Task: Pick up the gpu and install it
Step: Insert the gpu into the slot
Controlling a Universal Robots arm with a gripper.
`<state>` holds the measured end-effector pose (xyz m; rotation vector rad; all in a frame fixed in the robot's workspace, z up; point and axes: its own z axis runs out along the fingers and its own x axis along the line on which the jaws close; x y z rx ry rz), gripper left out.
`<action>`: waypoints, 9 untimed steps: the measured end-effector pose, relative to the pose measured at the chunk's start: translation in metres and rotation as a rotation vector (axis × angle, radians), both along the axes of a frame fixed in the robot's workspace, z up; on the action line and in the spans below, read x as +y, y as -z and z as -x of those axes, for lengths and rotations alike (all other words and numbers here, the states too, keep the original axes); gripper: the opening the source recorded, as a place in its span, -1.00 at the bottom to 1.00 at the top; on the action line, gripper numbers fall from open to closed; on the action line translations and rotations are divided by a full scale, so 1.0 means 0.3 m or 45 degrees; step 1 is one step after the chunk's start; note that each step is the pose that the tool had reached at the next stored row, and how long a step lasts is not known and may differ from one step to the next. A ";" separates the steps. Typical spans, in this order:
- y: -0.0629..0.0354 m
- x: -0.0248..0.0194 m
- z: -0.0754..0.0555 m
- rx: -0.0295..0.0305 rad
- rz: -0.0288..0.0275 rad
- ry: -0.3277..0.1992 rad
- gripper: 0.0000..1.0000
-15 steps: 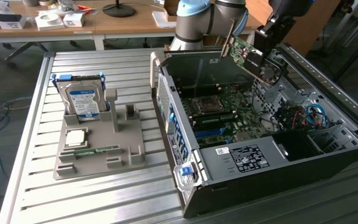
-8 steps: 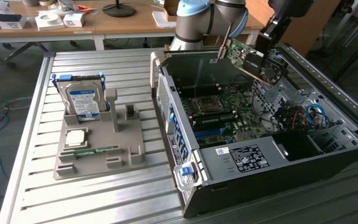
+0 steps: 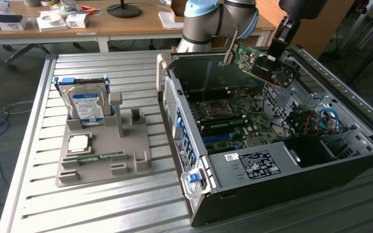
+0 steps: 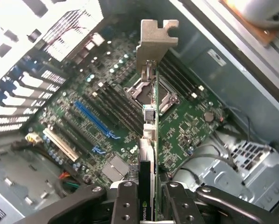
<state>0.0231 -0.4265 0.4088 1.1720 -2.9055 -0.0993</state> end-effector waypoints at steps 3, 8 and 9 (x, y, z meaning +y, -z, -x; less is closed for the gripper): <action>0.004 0.000 0.000 0.0000 0.0000 -0.071 -0.47; 0.010 0.000 0.000 0.0000 0.0000 -0.185 -0.47; 0.011 0.000 0.000 0.0000 0.0000 -0.210 -0.47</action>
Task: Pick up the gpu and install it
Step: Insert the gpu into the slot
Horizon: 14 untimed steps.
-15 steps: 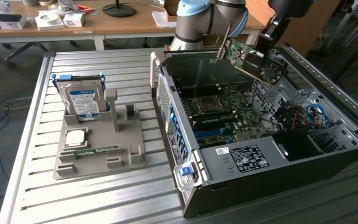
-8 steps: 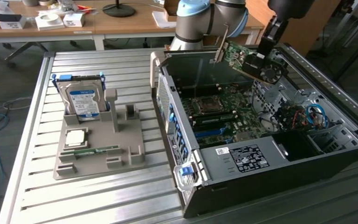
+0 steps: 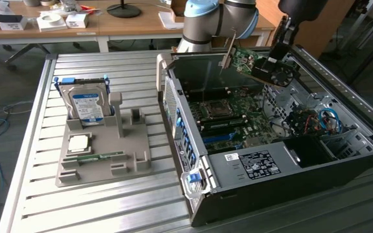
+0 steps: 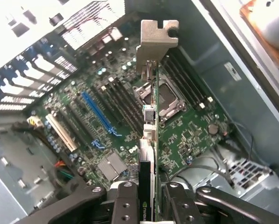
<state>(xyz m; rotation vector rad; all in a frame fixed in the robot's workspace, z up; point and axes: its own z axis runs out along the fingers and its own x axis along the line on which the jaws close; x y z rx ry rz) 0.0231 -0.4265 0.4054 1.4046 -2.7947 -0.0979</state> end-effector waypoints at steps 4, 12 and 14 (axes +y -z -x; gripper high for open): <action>0.006 0.000 0.000 0.0000 0.0000 -0.091 -0.47; 0.017 0.000 0.000 0.0000 0.0000 -0.276 -0.47; 0.020 0.000 0.000 0.0000 0.0000 -0.324 -0.47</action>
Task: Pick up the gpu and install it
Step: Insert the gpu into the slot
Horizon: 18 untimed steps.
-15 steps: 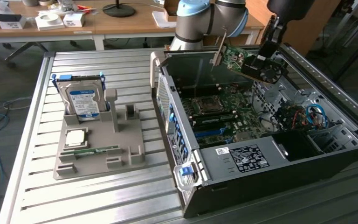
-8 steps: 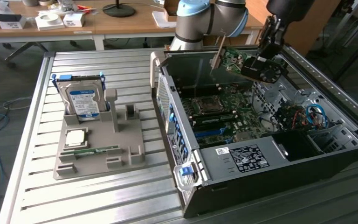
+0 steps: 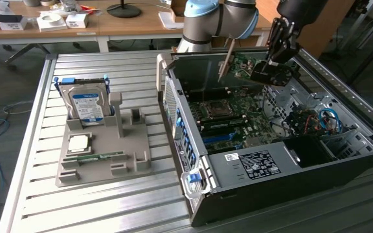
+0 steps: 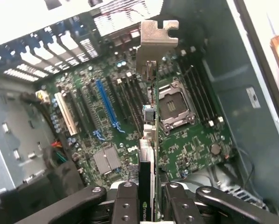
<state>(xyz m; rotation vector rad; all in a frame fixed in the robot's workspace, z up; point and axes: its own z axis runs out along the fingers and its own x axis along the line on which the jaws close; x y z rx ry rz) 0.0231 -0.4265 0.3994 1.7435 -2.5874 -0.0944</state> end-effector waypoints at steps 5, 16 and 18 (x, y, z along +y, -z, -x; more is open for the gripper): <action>0.002 0.001 0.000 0.0000 0.0004 -0.056 -0.47; 0.015 0.001 0.002 -0.0007 -0.0007 -0.251 -0.47; 0.018 0.001 0.002 -0.0013 -0.0012 -0.292 -0.47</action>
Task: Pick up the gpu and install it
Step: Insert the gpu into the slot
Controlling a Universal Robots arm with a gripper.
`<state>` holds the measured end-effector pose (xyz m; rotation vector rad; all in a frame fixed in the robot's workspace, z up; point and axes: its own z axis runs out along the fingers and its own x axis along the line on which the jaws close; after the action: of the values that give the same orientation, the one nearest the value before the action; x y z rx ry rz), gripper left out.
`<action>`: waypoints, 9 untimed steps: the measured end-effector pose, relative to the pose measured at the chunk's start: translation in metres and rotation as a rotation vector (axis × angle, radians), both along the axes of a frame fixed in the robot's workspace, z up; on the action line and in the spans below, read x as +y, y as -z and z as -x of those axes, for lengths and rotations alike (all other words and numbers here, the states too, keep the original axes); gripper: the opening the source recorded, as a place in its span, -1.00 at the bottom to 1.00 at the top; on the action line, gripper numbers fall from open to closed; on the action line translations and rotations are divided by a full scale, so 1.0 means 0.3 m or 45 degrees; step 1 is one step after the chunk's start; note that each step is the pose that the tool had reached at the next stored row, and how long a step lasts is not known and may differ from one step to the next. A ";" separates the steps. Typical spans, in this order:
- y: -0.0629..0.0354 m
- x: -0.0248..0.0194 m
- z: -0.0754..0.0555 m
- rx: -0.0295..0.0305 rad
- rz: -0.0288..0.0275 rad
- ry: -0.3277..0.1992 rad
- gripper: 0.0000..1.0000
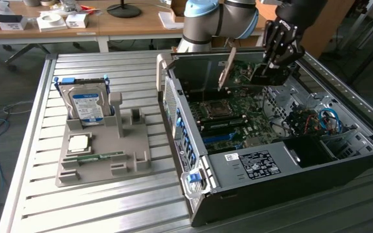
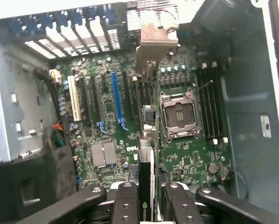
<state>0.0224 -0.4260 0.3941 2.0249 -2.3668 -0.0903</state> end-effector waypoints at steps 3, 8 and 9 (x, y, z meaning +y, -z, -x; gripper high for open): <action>0.003 0.000 0.000 -0.0018 -0.0012 -0.060 -0.47; 0.004 0.000 0.000 -0.0050 -0.0021 -0.094 -0.47; 0.004 0.000 0.000 -0.0057 -0.0022 -0.094 -0.47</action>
<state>0.0223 -0.4261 0.3929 2.1127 -2.2922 -0.0863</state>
